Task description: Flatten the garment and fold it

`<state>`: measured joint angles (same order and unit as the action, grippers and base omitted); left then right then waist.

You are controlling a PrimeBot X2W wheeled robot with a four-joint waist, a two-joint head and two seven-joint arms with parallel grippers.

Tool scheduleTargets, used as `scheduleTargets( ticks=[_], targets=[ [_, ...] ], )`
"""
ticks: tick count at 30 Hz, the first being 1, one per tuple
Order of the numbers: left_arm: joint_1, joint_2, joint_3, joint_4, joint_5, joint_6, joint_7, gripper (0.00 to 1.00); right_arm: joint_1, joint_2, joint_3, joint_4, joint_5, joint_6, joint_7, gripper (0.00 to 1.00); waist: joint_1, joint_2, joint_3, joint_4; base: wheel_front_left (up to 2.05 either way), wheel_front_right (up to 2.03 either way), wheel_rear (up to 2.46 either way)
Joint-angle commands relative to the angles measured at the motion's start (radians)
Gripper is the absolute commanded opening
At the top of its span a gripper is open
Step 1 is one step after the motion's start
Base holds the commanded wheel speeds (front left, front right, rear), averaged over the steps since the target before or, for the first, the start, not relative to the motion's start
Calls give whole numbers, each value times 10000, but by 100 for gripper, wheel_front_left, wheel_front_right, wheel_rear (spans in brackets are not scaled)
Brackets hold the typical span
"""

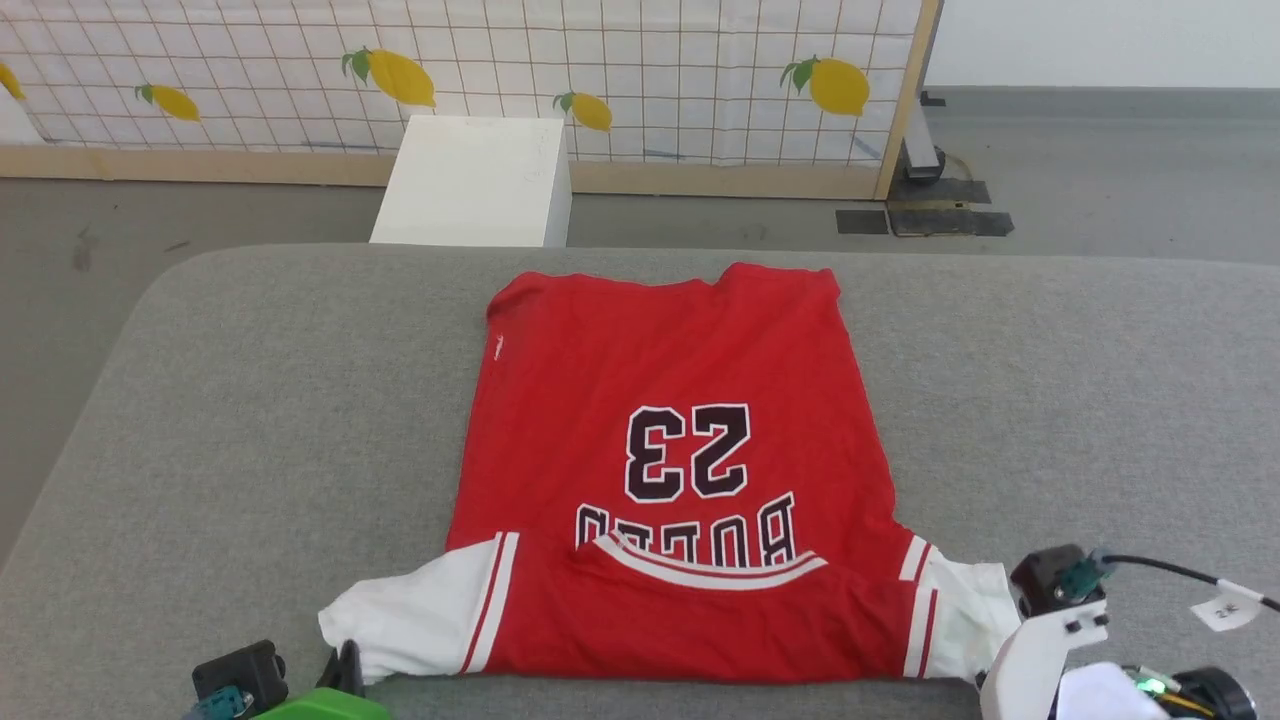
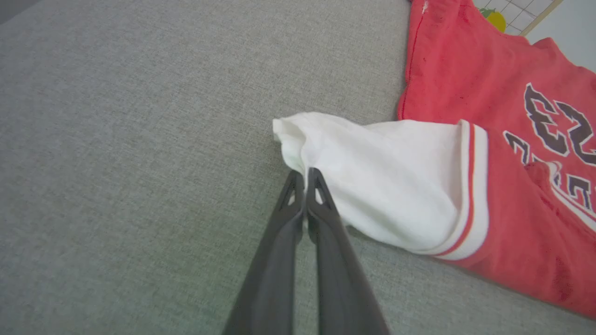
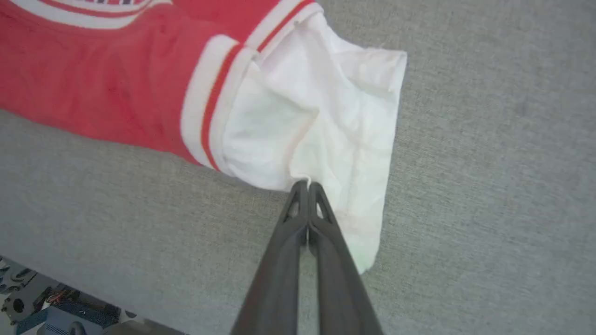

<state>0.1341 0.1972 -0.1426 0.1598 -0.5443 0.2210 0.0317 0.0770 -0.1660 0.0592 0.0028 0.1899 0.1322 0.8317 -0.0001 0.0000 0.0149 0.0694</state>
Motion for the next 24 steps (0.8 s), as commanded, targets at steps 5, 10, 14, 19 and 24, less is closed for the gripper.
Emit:
scheduleTargets(
  ticks=[5, 10, 14, 19, 24],
  targets=[
    [-267, -68, 85, -251, -215, -155, -274, 0, -431, 199, -267, 274, 292, -15, -172, 100, 1, 0, 122, 92, 0, 0, 0],
    [-324, -53, 162, -505, -262, -155, -427, 0, -1019, 829, -1745, -532, 1562, -15, -852, 100, 1, 0, 275, 109, 0, 0, 0],
    [-388, -73, 144, -809, -274, -140, -474, 0, -2041, 1088, -2839, -1023, 2183, -15, -1601, 100, 1, 0, 591, 158, 0, 0, 0],
    [-671, -98, -15, -1172, -224, -173, -415, 0, -3744, 1141, -3190, -694, 1594, -15, -2105, 100, 1, 0, 1414, 332, 0, 0, 0],
    [-1053, -194, -135, -1587, -247, -211, -391, 0, -5973, 1150, -3066, 709, 613, -15, -2312, 100, 1, 0, 2593, 697, 0, 0, 0]
  ],
)
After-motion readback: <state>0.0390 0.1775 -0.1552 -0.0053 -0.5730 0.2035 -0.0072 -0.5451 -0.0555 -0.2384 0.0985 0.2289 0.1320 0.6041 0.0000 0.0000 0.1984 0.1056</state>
